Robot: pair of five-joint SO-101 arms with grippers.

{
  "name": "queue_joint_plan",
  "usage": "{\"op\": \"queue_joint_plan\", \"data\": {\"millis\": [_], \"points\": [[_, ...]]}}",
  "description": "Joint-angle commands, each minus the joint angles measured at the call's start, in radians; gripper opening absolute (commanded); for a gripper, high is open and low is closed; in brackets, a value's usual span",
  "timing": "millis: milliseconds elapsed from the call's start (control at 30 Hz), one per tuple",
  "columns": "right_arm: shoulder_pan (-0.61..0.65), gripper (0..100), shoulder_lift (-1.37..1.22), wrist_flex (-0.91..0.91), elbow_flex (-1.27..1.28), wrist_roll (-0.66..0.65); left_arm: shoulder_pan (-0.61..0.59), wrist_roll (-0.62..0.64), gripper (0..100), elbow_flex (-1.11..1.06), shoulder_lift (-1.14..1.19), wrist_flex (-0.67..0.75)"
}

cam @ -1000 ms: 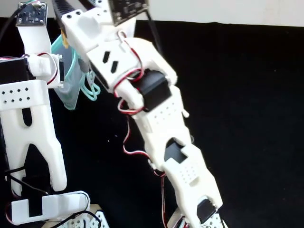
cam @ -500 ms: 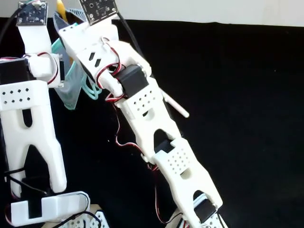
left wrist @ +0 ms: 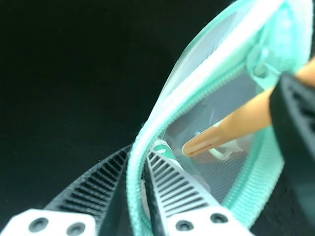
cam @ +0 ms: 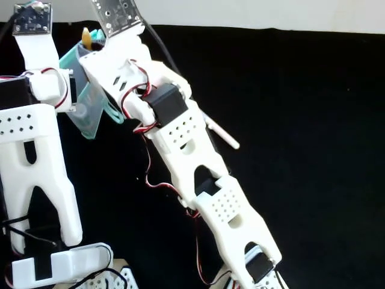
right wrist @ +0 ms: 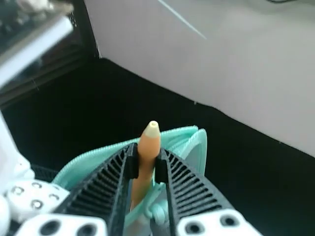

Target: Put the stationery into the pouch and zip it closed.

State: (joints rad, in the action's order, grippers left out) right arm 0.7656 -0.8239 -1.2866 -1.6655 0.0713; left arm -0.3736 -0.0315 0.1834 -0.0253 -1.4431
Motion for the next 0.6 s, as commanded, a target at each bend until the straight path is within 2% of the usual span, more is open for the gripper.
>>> {"op": "queue_joint_plan", "data": {"millis": [0,100,267,400,567], "points": [[-0.021,1.3,0.013,-0.045,-0.099,-0.015,-0.050,-0.009,1,-0.021,0.012,0.017],[-0.018,5.7,0.013,-0.088,-0.099,-0.015,-0.050,-0.009,1,-0.024,0.012,0.017],[0.013,24.8,0.013,-0.171,-0.099,-0.017,-0.050,-0.009,1,-0.024,0.012,0.017],[0.036,25.9,0.015,-0.199,-0.099,-0.078,-0.050,-0.009,1,-0.025,0.012,0.017],[0.042,25.9,0.045,-0.197,-0.099,-0.081,-0.050,-0.009,1,-0.025,0.012,0.017]]}}
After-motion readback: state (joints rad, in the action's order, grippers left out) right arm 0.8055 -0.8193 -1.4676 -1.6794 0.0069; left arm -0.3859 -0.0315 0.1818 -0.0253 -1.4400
